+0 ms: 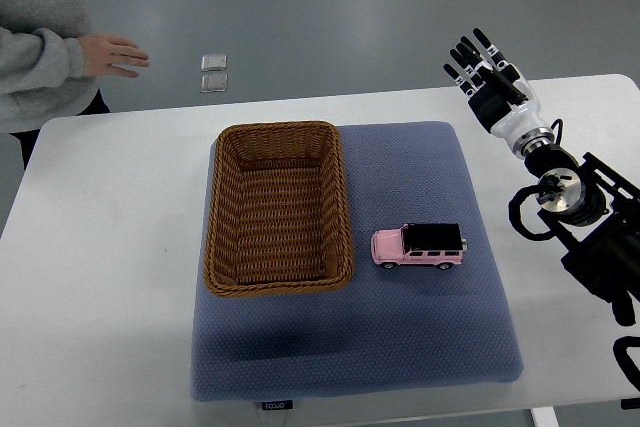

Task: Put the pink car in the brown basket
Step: 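Move the right hand down toward the pink toy car, then close the right hand's fingers around the pink car's black roof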

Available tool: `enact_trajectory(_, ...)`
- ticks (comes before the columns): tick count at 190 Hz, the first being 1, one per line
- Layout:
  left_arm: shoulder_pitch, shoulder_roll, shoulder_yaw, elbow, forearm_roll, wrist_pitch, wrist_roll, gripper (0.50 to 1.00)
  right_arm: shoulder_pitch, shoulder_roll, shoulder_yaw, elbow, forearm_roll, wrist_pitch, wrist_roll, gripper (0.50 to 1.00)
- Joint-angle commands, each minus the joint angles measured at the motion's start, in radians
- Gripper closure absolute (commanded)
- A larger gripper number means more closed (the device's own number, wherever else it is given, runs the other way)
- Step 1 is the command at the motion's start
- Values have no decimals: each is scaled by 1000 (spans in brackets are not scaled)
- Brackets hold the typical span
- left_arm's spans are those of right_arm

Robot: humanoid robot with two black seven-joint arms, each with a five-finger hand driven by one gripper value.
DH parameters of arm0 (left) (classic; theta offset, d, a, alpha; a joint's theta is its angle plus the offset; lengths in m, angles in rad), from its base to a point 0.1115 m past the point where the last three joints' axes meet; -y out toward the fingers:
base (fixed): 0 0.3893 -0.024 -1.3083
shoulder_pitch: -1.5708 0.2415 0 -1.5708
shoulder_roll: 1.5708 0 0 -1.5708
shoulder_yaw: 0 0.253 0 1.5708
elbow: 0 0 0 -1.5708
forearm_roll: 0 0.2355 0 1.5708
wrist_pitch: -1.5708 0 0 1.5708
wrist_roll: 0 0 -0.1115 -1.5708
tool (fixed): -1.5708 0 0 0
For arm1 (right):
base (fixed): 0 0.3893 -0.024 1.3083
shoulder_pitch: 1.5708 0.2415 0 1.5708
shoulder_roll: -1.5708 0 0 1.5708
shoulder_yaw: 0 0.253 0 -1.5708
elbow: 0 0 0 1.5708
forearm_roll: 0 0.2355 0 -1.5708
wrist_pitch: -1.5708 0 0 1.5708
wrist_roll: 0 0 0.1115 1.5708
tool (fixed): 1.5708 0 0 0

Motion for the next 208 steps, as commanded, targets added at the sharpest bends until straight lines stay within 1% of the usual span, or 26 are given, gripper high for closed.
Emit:
enact_trajectory(1,0,0,2,0,0,-2,0,500,2,1,0,10,0,-1,0,587)
enact_trajectory(34,0,0,0,0,0,0,0,500,8,-7,-14,12,-9,6,-8,587)
enact_trajectory(50,0,0,0,1,0,0,0,500,15,-33,-35,39,-35,23,-18,587)
enact_trajectory(67,0,0,0,1,0,0,0,500,18,-156,-92,118,-173,72,-51,587)
enact_trajectory(69,0,0,0,1,0,0,0,500,18,-156,-92,118,-173,72,-51,587)
enact_trajectory(87,0,0,0,0,0,-2,3,500,41,-272,-161,225,-404,114,-58,589)
enact_trajectory(110,0,0,2,-5,0,-6,8,500,43,-447,-253,421,-751,160,-60,589)
enact_trajectory(119,0,0,2,-5,0,-6,8,500,43,-502,-297,495,-861,164,-60,589)
enact_trajectory(126,-1,0,2,-6,0,-6,8,500,44,-548,-351,555,-949,161,-60,589)
enact_trajectory(143,-6,0,2,-6,0,-6,8,500,43,-585,-451,610,-1022,138,-57,589)
enact_trajectory(150,-6,0,2,-5,0,-6,8,500,40,-588,-480,613,-1029,115,-57,589)
enact_trajectory(169,-6,0,2,-3,0,-6,9,500,29,-587,-546,621,-1057,22,-54,589)
enact_trajectory(179,-6,0,2,-3,0,-6,9,500,26,-579,-558,621,-1075,-12,-54,589)
enact_trajectory(192,-6,0,2,-3,0,-6,9,500,14,-573,-560,621,-1077,-32,-54,589)
enact_trajectory(208,-6,0,2,0,0,-6,9,500,-8,-556,-560,619,-1086,-34,-54,589)
